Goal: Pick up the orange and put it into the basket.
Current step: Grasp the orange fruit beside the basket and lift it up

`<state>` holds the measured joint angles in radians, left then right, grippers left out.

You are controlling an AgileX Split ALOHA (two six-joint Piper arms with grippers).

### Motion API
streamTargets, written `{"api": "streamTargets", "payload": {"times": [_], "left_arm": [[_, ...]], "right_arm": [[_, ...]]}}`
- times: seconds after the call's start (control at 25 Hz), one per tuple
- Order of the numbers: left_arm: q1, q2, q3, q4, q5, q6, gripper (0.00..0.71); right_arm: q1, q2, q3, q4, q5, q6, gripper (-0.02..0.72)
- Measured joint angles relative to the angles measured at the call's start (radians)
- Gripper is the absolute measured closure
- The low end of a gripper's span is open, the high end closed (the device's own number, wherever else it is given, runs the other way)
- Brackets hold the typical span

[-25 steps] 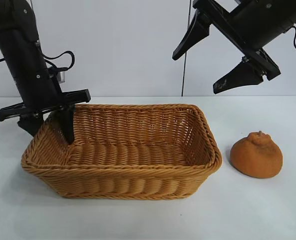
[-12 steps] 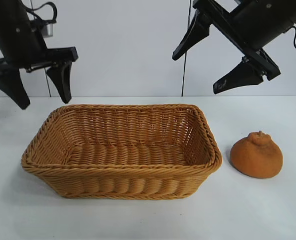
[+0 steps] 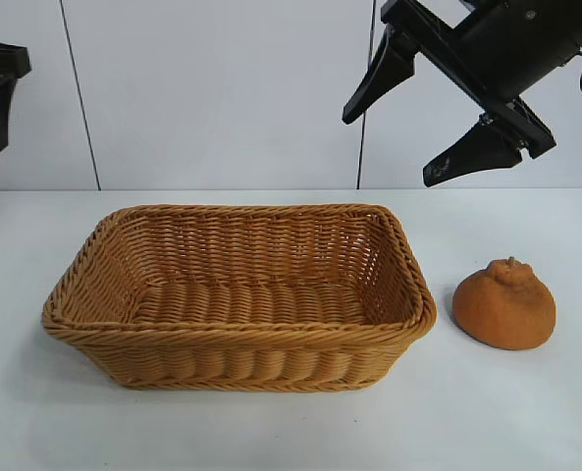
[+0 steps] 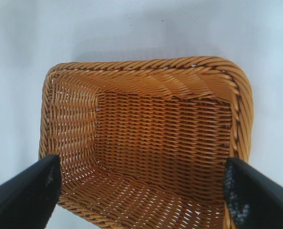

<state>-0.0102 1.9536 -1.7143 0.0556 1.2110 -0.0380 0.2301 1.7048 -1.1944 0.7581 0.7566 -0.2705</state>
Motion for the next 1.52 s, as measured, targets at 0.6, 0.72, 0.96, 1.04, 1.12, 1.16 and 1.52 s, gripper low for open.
{"api": "streamTargets", "payload": {"times": [0.6,0.72,0.96,1.04,1.12,1.16,1.52], "left_arm": [[0.024,-0.331,0.232,-0.067,0.001,0.038,0.154],[0.024,-0.483,0.386,-0.068,0.002,0.038,0.154],[0.024,-0.844,0.722,-0.056,0.004,0.038,0.154],[0.024,-0.972,0.828,-0.056,0.0,0.038,0.154],[0.024,-1.09,0.936,-0.056,-0.031,0.029,0.154],[0.024,-1.154,0.978,-0.056,-0.053,0.021,0.154],[0.024,-1.58,1.205,-0.056,-0.137,-0.009,0.154]], "right_arm": [[0.0,0.0,0.0,-0.001,0.0,0.0,0.072],[0.0,0.0,0.0,-0.001,0.0,0.0,0.072],[0.0,0.0,0.0,-0.001,0.021,0.0,0.072],[0.0,0.0,0.0,-0.001,0.022,0.0,0.072],[0.0,0.0,0.0,-0.001,0.028,0.0,0.072],[0.0,0.0,0.0,-0.001,0.03,0.0,0.072],[0.0,0.0,-0.09,-0.039,0.087,0.011,0.072]]}}
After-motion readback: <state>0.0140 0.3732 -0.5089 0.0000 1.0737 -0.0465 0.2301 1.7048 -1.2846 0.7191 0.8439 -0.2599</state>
